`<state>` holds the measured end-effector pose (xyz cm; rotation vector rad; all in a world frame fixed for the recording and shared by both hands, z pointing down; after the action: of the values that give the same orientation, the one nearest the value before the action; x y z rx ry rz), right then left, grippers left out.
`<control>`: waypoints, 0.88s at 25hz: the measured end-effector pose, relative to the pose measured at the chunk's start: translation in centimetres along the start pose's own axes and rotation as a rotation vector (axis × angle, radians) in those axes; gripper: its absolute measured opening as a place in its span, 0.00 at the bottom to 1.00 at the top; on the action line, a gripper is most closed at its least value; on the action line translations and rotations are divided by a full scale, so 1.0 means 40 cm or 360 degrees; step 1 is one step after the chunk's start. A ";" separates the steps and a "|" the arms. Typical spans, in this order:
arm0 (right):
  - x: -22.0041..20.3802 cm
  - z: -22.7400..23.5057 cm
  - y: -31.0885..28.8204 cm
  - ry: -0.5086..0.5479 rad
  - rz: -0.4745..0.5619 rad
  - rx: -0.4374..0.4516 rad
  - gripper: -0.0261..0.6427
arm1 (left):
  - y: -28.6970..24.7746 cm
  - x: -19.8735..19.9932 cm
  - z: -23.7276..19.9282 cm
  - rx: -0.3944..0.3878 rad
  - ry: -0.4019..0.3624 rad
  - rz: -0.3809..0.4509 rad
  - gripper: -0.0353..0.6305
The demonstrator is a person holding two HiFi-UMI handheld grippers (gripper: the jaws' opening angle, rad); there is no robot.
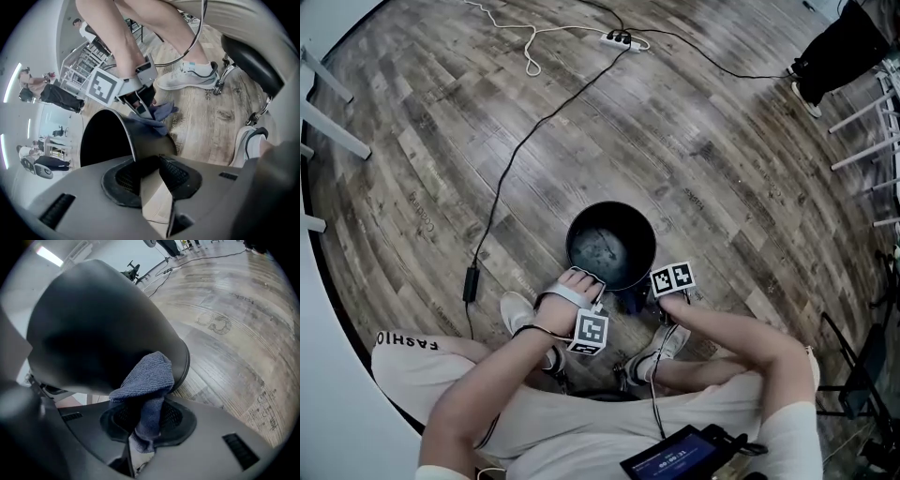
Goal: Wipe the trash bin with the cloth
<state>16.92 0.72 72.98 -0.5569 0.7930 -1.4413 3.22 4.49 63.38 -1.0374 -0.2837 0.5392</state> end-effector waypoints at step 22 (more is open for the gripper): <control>0.021 0.066 0.019 -0.0141 0.0105 -0.0125 0.15 | 0.000 0.003 -0.006 0.0024 0.0137 -0.0019 0.26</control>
<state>19.40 -0.40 73.97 -0.6446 0.7926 -1.3207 3.43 4.36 63.26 -1.0406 -0.2096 0.4839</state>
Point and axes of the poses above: the fingertips, and each gripper's own axes: y backward along the fingers, z to its right, x out of its top, the point moved 5 cm from there along y, backward along the fingers, and after that the axes turned 2 degrees about -y, right-handed, at the moved point
